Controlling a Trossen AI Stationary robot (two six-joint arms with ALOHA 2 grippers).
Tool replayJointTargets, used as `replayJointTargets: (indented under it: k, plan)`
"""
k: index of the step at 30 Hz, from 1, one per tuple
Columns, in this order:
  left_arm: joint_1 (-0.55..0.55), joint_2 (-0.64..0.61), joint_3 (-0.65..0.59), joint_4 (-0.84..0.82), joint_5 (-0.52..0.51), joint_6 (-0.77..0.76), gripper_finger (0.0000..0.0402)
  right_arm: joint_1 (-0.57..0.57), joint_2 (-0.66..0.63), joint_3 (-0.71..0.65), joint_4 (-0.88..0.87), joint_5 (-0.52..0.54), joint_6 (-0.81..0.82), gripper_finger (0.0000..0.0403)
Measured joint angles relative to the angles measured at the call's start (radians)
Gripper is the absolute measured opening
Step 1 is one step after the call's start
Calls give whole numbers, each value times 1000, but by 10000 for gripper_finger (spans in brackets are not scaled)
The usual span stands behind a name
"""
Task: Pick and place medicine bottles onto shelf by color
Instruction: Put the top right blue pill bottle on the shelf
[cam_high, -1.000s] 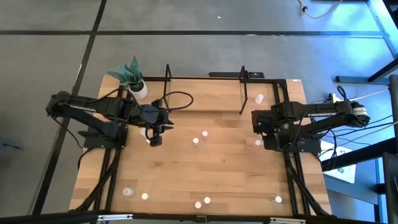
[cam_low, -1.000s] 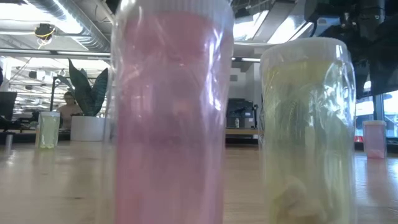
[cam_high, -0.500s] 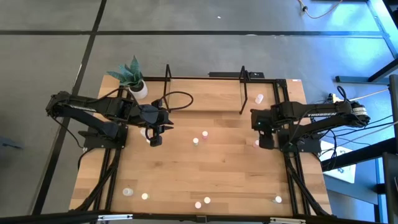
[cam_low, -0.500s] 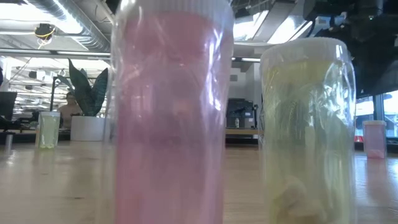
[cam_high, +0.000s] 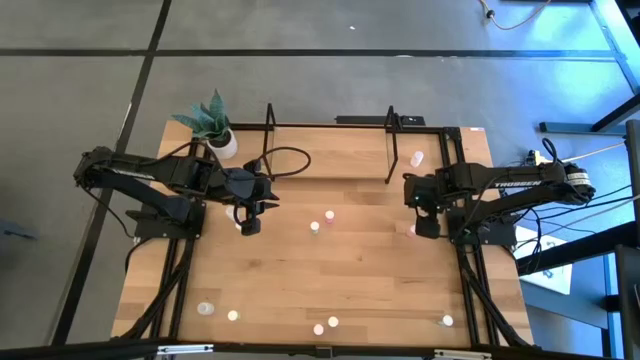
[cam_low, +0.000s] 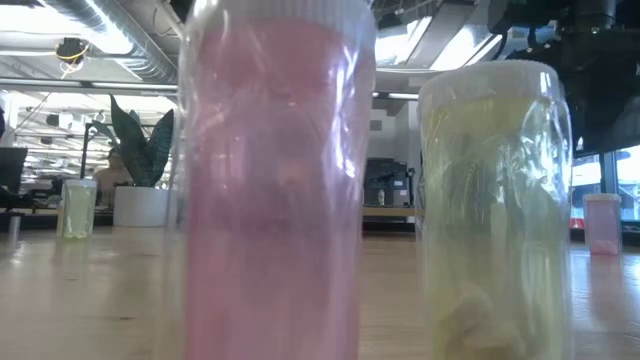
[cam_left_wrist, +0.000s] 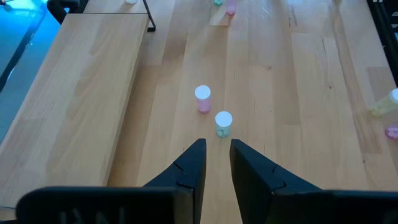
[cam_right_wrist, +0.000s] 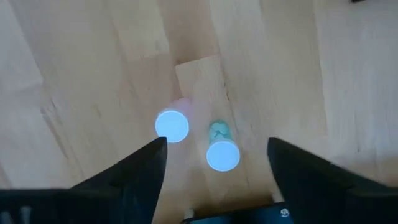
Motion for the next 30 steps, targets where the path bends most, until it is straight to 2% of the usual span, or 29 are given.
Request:
replayJointTargets:
  k: [7,13,19,30]
  plan:
    - [0,0,0,0,0,0,66,18,0,0,-36,2,-95,291]
    - [0,0,0,0,0,0,66,23,0,-1,-105,5,-94,291]
    - [0,0,0,0,0,0,66,23,0,-74,-75,-31,-66,291]
    - [0,0,0,0,0,0,66,23,0,-163,34,-31,-66,291]
